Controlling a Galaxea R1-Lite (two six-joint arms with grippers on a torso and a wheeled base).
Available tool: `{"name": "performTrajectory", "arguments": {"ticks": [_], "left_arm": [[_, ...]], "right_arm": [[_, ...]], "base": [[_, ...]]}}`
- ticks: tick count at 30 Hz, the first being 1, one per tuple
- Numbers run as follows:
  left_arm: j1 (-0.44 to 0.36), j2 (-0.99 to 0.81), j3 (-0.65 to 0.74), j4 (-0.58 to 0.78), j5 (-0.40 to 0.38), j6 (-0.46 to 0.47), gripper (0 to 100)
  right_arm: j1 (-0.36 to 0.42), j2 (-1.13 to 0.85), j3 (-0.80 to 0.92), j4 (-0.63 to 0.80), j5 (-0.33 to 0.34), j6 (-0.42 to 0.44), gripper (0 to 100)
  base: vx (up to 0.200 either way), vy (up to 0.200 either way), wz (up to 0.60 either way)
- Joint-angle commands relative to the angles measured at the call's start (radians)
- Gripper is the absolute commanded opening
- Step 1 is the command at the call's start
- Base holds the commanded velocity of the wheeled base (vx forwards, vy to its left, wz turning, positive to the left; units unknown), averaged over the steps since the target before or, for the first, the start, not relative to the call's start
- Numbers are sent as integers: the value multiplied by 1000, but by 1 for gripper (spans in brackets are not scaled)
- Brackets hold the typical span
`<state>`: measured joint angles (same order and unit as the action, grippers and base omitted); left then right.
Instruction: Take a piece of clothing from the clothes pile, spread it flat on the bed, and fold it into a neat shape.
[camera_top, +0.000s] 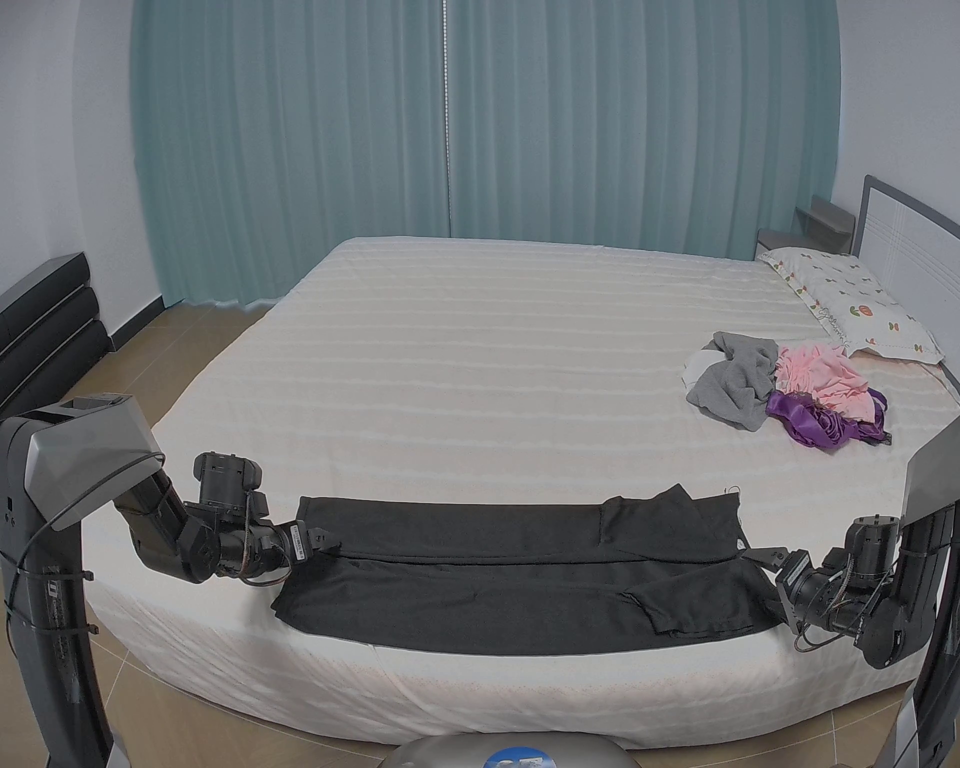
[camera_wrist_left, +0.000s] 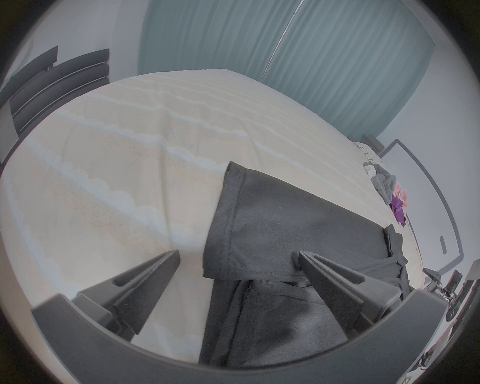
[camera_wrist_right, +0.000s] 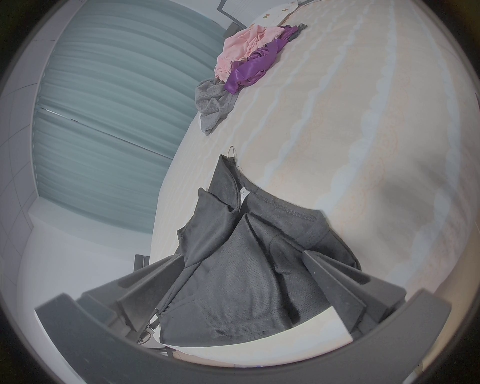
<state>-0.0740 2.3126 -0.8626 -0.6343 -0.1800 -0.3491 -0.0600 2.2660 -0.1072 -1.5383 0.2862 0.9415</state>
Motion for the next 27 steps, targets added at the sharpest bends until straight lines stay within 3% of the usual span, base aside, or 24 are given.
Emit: {"name": "performTrajectory", "arguments": {"ticks": [1, 18, 27], "left_arm": [[-16, -1, 8, 1, -1, -7, 100], [-47, -24, 31, -2, -1, -24, 100], [-46, -122, 53, 4, -1, -36, 100]], "right_arm": [[0, 4, 0, 0, 2, 0, 100], [-1, 6, 4, 0, 4, 0, 100], [-1, 4, 6, 0, 4, 0, 100]], "base": [[0, 0, 0], [0, 0, 0], [0, 0, 0]]}}
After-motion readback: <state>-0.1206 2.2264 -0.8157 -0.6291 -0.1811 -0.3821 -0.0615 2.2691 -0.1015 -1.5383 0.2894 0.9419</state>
